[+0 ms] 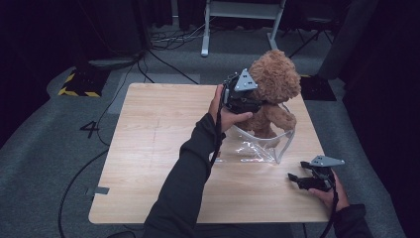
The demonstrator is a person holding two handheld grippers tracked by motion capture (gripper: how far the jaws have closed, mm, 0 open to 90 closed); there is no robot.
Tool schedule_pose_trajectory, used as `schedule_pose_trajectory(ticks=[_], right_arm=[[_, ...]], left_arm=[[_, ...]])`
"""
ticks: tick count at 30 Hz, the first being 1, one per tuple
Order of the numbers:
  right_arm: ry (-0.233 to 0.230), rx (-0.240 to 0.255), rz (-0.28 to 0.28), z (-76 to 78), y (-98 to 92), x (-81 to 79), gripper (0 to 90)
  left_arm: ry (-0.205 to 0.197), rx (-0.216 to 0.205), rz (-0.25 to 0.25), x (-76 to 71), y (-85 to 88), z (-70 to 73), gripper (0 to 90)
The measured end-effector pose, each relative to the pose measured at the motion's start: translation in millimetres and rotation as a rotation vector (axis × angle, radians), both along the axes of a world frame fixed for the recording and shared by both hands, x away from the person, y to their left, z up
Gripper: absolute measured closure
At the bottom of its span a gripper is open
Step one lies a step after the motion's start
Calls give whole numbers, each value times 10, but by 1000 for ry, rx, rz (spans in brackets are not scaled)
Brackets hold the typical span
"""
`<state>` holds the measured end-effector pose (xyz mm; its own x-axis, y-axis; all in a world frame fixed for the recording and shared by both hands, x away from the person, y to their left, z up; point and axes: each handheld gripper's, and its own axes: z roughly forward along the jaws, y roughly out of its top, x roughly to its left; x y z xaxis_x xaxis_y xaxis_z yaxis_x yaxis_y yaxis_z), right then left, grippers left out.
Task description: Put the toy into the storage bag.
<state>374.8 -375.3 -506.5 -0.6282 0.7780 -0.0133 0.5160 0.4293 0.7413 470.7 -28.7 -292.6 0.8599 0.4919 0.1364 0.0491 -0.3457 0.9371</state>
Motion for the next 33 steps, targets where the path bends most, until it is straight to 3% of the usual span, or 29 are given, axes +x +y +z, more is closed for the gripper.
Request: schedule_pose_trajectory(ticks=[11,25,33], right_arm=[[0,0,1,0,0,0,195],[0,1,3,0,1,-2,195],[0,2,1,-1,2,-2,195]], left_arm=[[37,136,-4,49,15,-139,472],[71,240,11,90,111,-233,465],[78,313,15,86,78,-240,450]])
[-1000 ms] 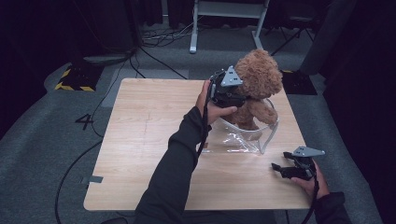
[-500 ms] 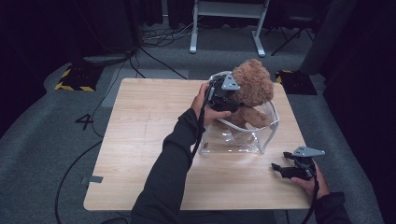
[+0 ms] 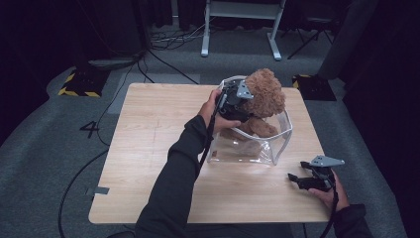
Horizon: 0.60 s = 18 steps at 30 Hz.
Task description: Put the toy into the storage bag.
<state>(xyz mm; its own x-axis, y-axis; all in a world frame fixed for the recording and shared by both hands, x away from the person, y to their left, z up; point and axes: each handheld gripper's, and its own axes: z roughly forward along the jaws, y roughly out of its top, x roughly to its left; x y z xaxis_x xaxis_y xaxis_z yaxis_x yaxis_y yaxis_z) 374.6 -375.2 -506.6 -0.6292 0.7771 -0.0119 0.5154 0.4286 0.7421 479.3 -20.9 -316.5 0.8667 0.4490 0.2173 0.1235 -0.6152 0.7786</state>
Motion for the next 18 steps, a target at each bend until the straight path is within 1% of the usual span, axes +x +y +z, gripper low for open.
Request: schedule_pose_trajectory(ticks=[2,7,9,12,14,16,18], right_arm=[[0,0,1,0,0,0,195],[0,-1,1,0,-1,0,195],[0,0,1,1,0,0,195],[0,-1,1,0,-1,0,195],[1,-1,1,1,-1,0,195],[0,-1,1,0,-1,0,195],[0,-1,1,0,-1,0,195]], left_arm=[[8,23,2,8,-8,-2,443],[27,109,-3,10,-62,-19,434],[32,119,-5,8,-74,-15,431],[51,154,-3,17,-96,-4,417],[63,158,6,23,-100,0,395],[71,159,1,23,-100,6,389],[76,174,0,16,-109,19,386]])
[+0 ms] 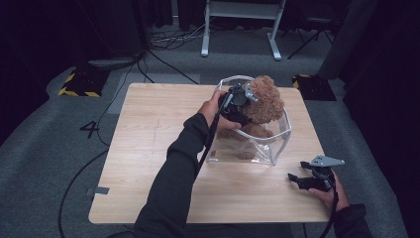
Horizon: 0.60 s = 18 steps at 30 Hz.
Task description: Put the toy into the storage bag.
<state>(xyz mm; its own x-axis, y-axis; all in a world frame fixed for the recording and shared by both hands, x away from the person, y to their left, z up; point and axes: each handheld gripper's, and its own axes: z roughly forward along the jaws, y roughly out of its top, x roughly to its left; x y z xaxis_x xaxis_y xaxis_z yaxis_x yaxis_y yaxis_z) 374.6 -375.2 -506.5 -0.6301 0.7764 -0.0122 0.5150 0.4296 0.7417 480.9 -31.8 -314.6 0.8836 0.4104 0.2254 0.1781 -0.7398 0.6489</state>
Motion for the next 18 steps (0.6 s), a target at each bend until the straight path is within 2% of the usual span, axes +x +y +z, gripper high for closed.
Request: schedule_pose_trajectory(ticks=[5,11,18], right_arm=[[0,0,0,0,0,0,195],[0,1,0,0,1,0,195],[0,0,0,0,0,0,195]], left_arm=[[2,66,-9,-28,-29,38,380],[14,65,-6,-26,-23,42,368],[36,71,11,-15,-37,45,303]])
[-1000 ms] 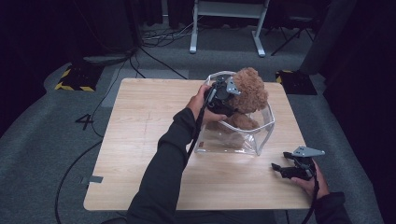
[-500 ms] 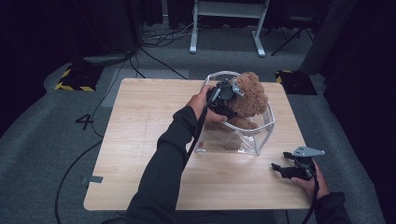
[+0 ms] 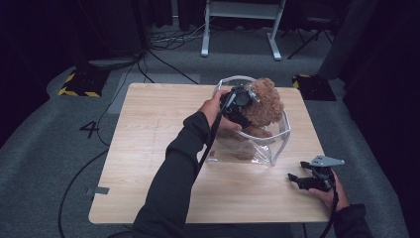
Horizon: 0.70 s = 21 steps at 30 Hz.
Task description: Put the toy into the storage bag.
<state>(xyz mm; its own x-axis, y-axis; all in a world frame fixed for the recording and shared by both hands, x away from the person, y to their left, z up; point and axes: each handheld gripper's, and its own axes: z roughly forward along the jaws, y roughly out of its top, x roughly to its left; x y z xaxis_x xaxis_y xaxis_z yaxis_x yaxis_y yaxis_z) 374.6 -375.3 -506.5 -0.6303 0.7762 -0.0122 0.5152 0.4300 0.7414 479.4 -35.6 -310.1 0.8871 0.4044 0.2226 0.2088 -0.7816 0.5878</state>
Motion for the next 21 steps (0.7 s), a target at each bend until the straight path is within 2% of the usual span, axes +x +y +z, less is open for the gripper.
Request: schedule_pose_trajectory(ticks=[5,10,14,21], right_arm=[[-1,1,-1,-1,1,0,195],[0,0,0,0,0,0,195],[-1,0,0,0,1,0,195],[0,0,0,0,1,0,195]], left_arm=[[-2,-6,7,-14,10,12,248],[-3,-74,6,-20,98,57,243],[2,-98,19,-15,150,67,243],[8,-84,1,-15,126,39,272]])
